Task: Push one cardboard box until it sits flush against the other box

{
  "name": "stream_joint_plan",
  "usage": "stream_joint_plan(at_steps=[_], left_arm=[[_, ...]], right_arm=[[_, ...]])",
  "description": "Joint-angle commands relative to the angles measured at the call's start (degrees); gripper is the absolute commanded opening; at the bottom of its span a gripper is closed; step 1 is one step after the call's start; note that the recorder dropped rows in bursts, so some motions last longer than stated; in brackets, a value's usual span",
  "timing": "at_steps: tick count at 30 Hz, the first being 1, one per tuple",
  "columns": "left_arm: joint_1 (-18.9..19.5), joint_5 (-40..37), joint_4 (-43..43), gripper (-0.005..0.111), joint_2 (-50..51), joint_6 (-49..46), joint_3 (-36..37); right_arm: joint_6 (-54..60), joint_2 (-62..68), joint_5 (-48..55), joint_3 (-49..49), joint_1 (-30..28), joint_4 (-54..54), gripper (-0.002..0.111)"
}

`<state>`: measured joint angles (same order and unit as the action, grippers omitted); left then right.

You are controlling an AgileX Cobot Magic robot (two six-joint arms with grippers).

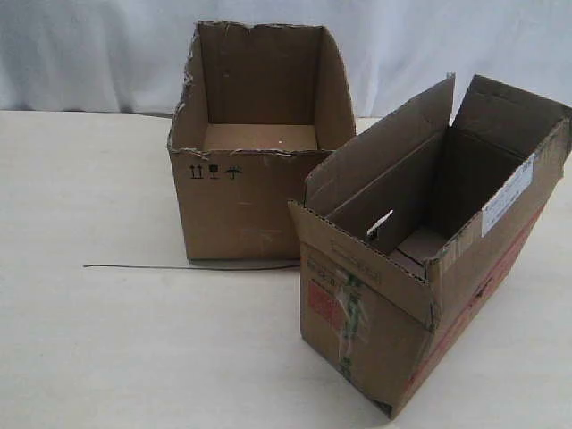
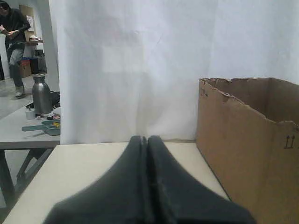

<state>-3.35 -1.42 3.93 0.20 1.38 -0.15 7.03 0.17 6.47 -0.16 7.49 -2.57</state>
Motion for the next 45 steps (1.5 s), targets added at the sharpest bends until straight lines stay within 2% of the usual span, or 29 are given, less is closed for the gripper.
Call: stream_joint_plan(at_steps=[1,32,35,38,43,45], left_arm=[[0.0,0.5,0.0,0.0,-0.2,0.4,0.1],[0.0,0.5,0.1,0.0,-0.2,0.4,0.1],[0.0,0.5,0.1,0.0,-0.2,0.4,0.1],[0.0,0.5,0.1,0.0,-0.2,0.4,0.1],[0.0,0.5,0.1,0.0,-0.2,0.4,0.1],[0.0,0.5,0.1,0.0,-0.2,0.4,0.1]], right_arm=[[-0.1,-0.2,-0.6,0.2,0.0,0.4,0.005],[-0.3,-0.2,-1.1,0.2,0.0,0.2,0.005],[-3.9,-0.2,-4.4,0.2,0.0,-6.9,0.005],[-9.6,-0.2,-10.9,0.2,0.0,-20.1,0.005],[-9.9,-0.2,-20.4,0.2,0.0,-42.2,0.005],[-9.9,-0.2,-23.0,0.2,0.0,-45.2,0.005]])
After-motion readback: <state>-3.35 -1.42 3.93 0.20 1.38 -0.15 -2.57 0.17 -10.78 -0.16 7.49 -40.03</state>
